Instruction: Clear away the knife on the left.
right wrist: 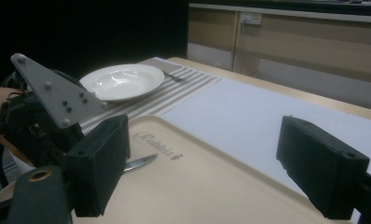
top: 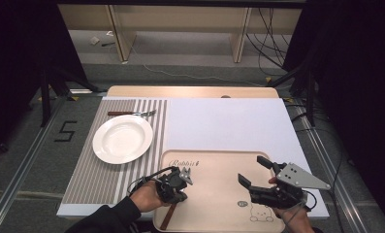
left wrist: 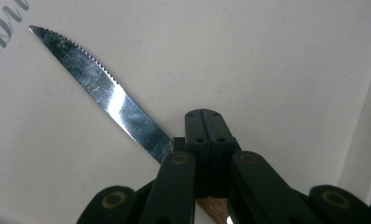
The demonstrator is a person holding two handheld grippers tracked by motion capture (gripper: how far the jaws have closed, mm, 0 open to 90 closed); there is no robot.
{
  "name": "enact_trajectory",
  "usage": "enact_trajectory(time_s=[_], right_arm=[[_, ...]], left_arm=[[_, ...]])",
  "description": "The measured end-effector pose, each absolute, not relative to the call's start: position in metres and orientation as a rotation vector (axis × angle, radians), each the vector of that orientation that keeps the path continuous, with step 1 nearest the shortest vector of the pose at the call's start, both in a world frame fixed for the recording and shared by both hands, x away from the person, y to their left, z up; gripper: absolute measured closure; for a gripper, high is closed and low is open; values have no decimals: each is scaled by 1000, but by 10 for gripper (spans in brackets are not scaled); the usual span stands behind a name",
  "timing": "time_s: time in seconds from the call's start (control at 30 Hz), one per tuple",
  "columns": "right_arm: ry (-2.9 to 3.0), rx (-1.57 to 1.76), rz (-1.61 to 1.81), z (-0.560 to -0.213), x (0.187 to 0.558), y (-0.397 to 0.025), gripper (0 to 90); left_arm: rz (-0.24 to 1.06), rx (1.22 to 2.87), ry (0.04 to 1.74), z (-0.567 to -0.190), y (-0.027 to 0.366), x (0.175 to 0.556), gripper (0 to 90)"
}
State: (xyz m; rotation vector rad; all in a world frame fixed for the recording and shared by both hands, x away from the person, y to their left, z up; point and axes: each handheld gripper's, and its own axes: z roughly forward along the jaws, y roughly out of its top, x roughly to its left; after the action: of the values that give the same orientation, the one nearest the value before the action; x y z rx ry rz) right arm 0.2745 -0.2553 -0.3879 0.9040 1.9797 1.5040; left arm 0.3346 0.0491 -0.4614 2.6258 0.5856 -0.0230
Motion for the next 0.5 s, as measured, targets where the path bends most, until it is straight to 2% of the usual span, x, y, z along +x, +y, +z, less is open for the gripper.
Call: enact_trajectory(time_s=[0.5], right_arm=[[1986, 906, 1500, -388, 274, -255, 187]], left_arm=[[-51, 2655, 620, -457, 66, 337, 888]])
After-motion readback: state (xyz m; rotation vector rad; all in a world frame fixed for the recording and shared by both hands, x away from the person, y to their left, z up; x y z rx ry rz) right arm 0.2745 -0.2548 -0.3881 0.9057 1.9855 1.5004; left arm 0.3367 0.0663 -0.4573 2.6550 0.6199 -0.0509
